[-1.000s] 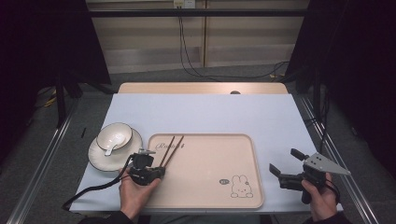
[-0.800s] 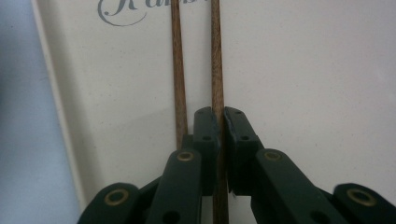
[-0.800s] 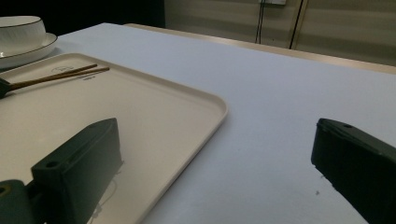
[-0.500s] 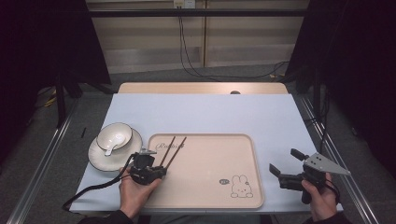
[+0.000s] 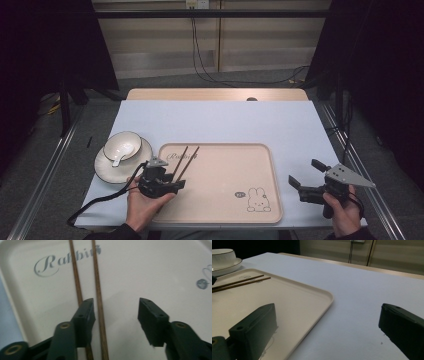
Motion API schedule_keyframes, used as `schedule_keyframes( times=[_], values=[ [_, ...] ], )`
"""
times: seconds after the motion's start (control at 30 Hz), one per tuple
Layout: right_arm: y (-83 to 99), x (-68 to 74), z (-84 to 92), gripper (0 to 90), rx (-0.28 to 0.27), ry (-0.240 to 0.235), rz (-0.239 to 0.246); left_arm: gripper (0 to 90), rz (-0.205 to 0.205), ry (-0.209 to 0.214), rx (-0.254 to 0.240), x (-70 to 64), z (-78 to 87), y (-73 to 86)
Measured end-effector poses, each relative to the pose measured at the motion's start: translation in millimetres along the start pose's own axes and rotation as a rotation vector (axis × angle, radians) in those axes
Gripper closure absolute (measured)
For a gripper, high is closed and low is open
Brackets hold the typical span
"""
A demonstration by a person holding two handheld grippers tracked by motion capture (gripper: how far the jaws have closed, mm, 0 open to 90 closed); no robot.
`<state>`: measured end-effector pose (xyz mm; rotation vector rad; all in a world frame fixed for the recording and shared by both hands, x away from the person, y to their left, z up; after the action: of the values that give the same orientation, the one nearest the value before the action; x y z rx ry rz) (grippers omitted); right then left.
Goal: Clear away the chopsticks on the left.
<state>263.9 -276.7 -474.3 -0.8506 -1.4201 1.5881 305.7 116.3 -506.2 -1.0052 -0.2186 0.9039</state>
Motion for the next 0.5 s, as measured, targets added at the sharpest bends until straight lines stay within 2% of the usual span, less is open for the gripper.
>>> schedule_keyframes(
  times=[0.07,0.17,0.23,0.27,0.33,0.37,0.4,0.5],
  values=[
    [-0.1,-0.3,-0.1,1.3,-0.002,0.002,0.000,34.8,-0.035,0.037,-0.039,-2.3,3.8,-5.8],
    [-0.1,-0.5,-0.1,1.3,-0.002,0.002,0.001,21.2,-0.062,0.048,-0.104,-3.7,10.7,-15.1],
    [0.1,-0.6,-0.1,1.3,-0.001,0.003,0.001,14.2,-0.098,0.062,-0.154,-3.1,17.4,-20.9],
    [0.1,-0.6,0.0,1.3,-0.001,0.002,0.000,10.4,-0.122,0.055,-0.155,-1.4,20.3,-22.3],
    [0.2,-0.8,-0.2,1.3,-0.001,0.003,0.001,6.5,-0.129,0.061,-0.159,1.1,25.3,-23.5],
    [0.2,-0.8,-0.3,1.3,-0.001,0.003,0.002,4.2,-0.158,0.066,-0.152,1.7,28.0,-22.7],
    [0.3,-0.8,-0.3,1.3,0.000,0.003,0.002,3.0,-0.176,0.087,-0.151,1.0,30.1,-22.2],
    [0.0,-1.1,-0.1,1.3,-0.002,0.007,0.002,2.9,-0.200,0.095,-0.179,-0.4,36.9,-23.1]
  ],
)
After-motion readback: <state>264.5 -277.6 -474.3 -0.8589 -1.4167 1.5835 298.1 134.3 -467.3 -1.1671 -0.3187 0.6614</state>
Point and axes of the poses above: each handheld gripper's, and its own axes: z roughly backward along the jaws, y roughly out of its underside, x roughly to its left, the point moved 8 cm from there along -z, roughly forward along the jaws, and after that the axes turned 12 degrees about -x, right-handed, at the moved point
